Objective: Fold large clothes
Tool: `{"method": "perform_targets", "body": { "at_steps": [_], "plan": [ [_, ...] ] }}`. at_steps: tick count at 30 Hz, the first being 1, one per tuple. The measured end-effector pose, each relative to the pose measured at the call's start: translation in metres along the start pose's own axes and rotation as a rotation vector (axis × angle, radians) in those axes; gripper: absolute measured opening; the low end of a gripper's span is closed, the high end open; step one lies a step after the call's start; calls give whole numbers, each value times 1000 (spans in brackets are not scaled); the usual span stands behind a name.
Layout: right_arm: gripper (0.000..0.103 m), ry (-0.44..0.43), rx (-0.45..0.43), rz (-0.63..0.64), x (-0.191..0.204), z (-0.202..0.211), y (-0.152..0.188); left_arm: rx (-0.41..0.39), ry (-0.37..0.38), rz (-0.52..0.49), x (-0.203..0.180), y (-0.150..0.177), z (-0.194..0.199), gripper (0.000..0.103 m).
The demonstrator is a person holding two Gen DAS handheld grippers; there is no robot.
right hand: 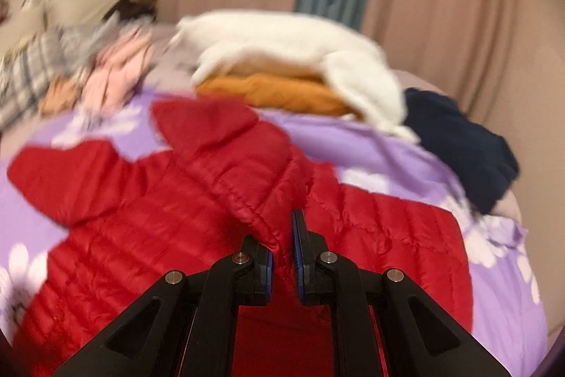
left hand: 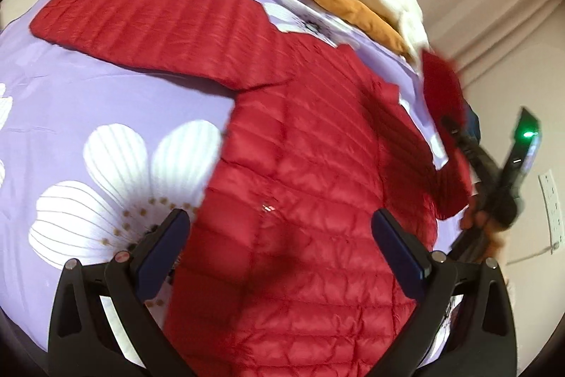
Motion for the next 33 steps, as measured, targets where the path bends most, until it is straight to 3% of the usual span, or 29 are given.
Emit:
{"method": "perform_targets", "body": {
  "at_steps": [9, 10, 12, 14, 17, 20, 22, 24, 26, 31, 33],
  "plan": [
    [15, -90, 104, 140, 72, -39, 16, -51, -7, 118, 48, -26, 4, 103],
    [19, -108, 145, 156, 79, -47, 20, -51, -3, 131, 51, -29, 3, 103],
    [52, -155, 204, 174, 85, -52, 24, -41, 13, 173, 64, -37, -1, 103],
    [58, -229, 197, 181, 82, -37, 22, -46, 28, 206, 74, -44, 0, 103],
    [58, -351, 146, 163, 72, -7, 11, -81, 40, 245, 89, -54, 6, 103],
    [58, -446, 96, 65, 62, 3, -3, -121, 79, 291, 104, -64, 13, 103],
    [57, -434, 102, -11, 60, -9, -10, -144, 105, 331, 115, -70, 17, 103],
    [40, -398, 114, -71, 64, -27, -14, -170, 141, 385, 128, -74, 20, 103],
    [32, -399, 149, -128, 73, -50, -14, -191, 168, 422, 140, -77, 22, 103],
    [30, -355, 270, -55, 116, -100, 13, -227, 244, 535, 176, -84, 26, 103],
    [30, -356, 267, -46, 119, -102, 13, -241, 265, 573, 190, -88, 27, 103]
  ]
}}
Point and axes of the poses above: each gripper's, at about its wrist camera, not at the fingertips, and z roughly against the way its jaws point, x to its left, y to its underside, the point moved 1 cm from there along -z, roughly the way its jaws point, and after that the axes turned 4 degrees about y, right-handed, at the moved point
